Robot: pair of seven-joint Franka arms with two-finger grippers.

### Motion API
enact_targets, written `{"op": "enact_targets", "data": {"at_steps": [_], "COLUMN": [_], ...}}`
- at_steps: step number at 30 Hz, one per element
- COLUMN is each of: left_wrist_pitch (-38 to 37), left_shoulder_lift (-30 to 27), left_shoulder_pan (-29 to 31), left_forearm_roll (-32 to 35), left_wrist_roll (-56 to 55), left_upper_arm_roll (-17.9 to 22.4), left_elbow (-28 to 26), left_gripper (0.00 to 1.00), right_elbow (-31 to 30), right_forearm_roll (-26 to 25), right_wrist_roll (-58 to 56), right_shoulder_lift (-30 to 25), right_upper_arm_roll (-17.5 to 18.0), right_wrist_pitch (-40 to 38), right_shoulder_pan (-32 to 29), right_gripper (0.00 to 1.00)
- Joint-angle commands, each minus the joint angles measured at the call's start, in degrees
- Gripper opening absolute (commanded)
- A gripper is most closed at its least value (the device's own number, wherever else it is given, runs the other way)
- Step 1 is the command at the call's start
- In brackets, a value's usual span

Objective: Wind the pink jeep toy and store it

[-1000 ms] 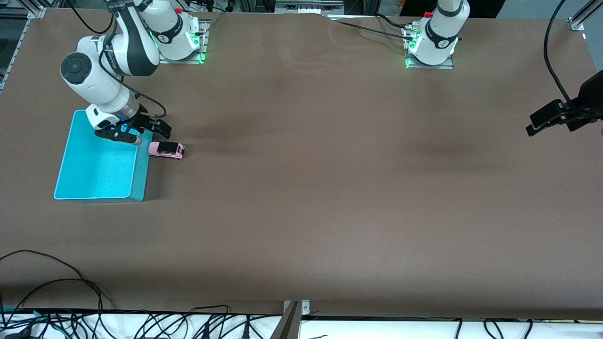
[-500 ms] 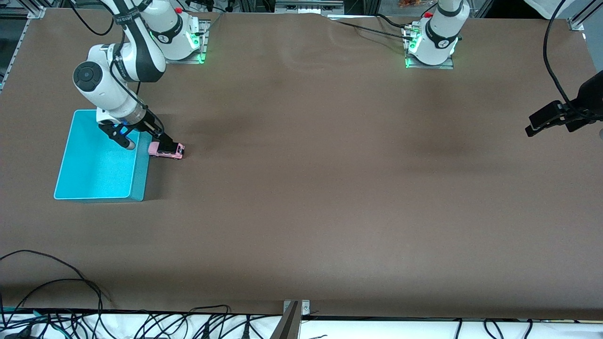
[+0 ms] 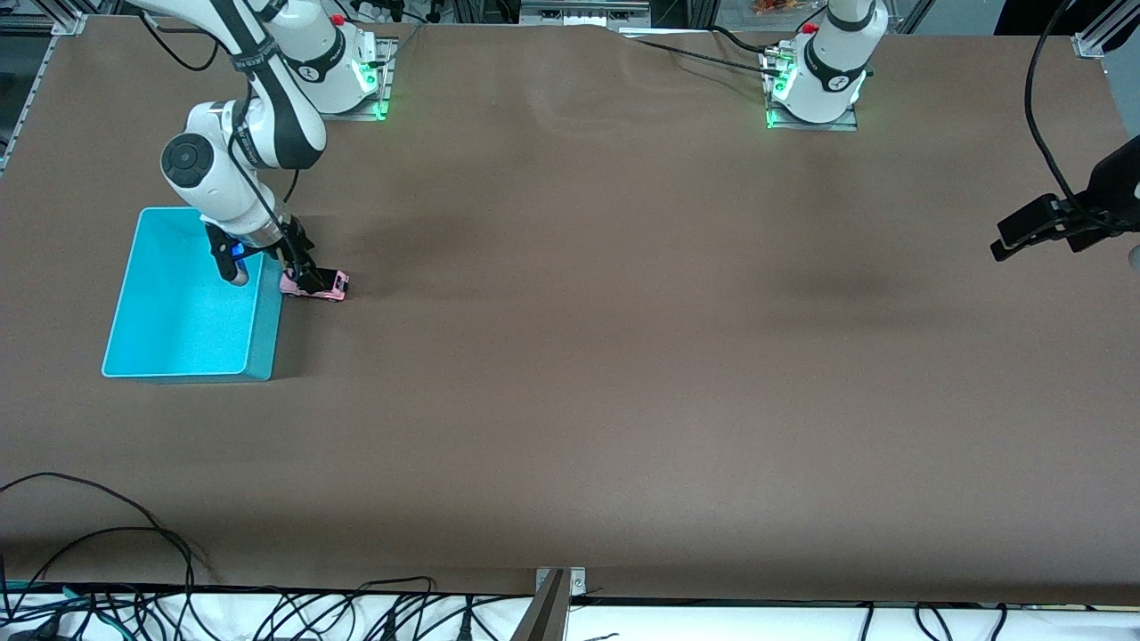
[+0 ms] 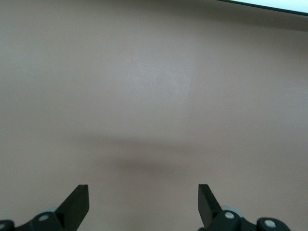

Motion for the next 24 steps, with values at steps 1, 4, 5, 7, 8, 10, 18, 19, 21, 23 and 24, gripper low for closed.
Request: {"op": "enact_targets", "data": {"at_steps": [1,4,5,7,8,10,18,19,21,23,24], "left_wrist_pitch": [-0.2,-0.2,-0.2,-0.2,-0.2,-0.2,-0.2,-0.2,-0.2,-0.2,-0.2], "left_shoulder_lift": [-0.2,-0.2,-0.2,-0.2,-0.2,-0.2,-0.1,-0.1,-0.1,-0.2,-0.2], "left_shoulder_pan": [-0.2,-0.2,-0.2,-0.3,-0.3,-0.3,-0.3,-0.3,-0.3,-0.3,-0.3], "left_forearm_roll": [-0.9,-0.9,-0.9,-0.9,-0.9,-0.9,-0.9,-0.9,-0.9,-0.9,-0.9], "left_wrist_roll": [0.7,0.7,0.7,0.7,0.7,0.7,0.7,0.7,0.7,0.7,0.7], "left_upper_arm_roll": [0.3,0.3,0.2,0.3,0.3,0.3,0.3,0.3,0.3,0.2,0.2], "left_elbow": [-0.2,-0.2,-0.2,-0.2,-0.2,-0.2,-0.2,-0.2,-0.2,-0.2,-0.2], "left_gripper": [1.0,1.0,1.0,1.0,1.0,1.0,1.0,1.0,1.0,1.0,1.0], "right_elbow": [0.2,0.3,0.3,0.3,0.3,0.3,0.3,0.3,0.3,0.3,0.3], "right_forearm_roll": [0.1,0.1,0.1,0.1,0.1,0.0,-0.1,-0.1,0.0,0.0,0.0], "right_wrist_roll": [8.1,8.9,8.9,9.1,9.5,10.8,12.7,12.7,12.8,13.1,13.2], "right_shoulder_lift": [0.7,1.1,1.2,1.7,2.0,2.5,3.6,3.6,3.6,3.5,3.5], "right_upper_arm_roll": [0.2,0.2,0.2,0.2,0.2,0.2,0.1,0.1,0.2,0.2,0.2], "right_wrist_pitch": [2.2,3.4,3.8,4.1,4.1,4.3,6.2,6.2,6.2,6.2,6.2], "right_shoulder_pan": [0.2,0.2,0.2,0.2,0.2,0.2,0.2,0.2,0.2,0.2,0.2], "right_gripper": [1.0,1.0,1.0,1.0,1.0,1.0,0.96,0.94,0.89,0.86,0.84]}}
